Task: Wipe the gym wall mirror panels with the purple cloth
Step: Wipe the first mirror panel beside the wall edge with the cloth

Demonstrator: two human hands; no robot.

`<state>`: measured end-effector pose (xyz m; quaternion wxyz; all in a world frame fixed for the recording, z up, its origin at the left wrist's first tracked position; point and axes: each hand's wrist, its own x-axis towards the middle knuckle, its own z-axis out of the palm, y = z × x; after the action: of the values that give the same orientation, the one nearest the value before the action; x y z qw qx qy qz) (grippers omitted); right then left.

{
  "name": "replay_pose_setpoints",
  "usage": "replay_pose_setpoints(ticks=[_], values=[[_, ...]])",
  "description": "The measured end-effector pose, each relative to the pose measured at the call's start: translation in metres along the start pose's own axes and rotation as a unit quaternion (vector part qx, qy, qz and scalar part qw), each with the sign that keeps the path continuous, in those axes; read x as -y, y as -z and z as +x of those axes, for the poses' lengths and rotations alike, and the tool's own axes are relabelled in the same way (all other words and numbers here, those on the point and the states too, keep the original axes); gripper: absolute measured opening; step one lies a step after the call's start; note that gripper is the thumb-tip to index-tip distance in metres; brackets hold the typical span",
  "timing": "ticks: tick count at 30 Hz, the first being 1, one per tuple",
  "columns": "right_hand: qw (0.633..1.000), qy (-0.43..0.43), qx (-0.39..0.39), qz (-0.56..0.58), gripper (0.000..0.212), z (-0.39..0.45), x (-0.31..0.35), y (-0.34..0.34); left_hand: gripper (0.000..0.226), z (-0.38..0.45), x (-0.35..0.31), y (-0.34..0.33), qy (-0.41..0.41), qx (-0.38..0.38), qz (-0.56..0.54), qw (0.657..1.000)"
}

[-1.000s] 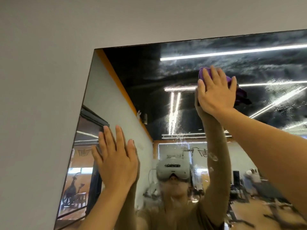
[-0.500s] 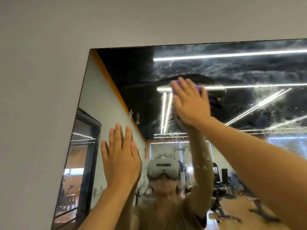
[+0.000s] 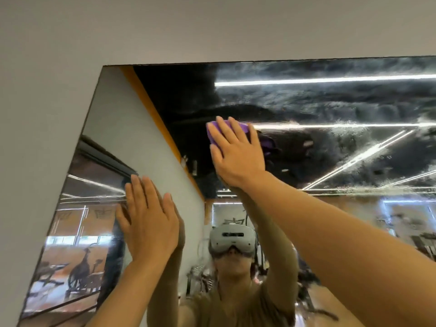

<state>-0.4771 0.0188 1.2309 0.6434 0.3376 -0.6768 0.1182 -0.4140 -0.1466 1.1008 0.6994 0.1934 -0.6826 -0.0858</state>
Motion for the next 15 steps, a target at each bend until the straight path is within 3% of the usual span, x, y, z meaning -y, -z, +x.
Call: replay_pose_setpoints(ticks=[4,8,10,13,15], values=[[0.999,0.032,0.002,-0.005,0.062,0.001,-0.031,0.007,0.07,0.0,-0.005,-0.005,0.002,-0.022,-0.01,1.0],[0.992,-0.124,-0.033,-0.002,0.056,0.002,-0.103,0.025,0.09,-0.002,-0.006,-0.005,0.002,0.001,0.017,1.0],[0.985,-0.17,-0.036,-0.005,0.055,-0.004,-0.124,0.031,0.089,-0.003,-0.008,-0.006,-0.001,-0.002,0.025,1.0],[0.979,-0.198,-0.037,0.003,0.056,-0.006,-0.112,0.028,0.077,-0.003,-0.007,-0.007,-0.004,0.004,0.041,0.999],[0.988,-0.148,-0.04,0.005,0.056,-0.007,-0.087,0.023,0.073,-0.002,-0.006,-0.008,-0.016,0.0,0.051,0.999]])
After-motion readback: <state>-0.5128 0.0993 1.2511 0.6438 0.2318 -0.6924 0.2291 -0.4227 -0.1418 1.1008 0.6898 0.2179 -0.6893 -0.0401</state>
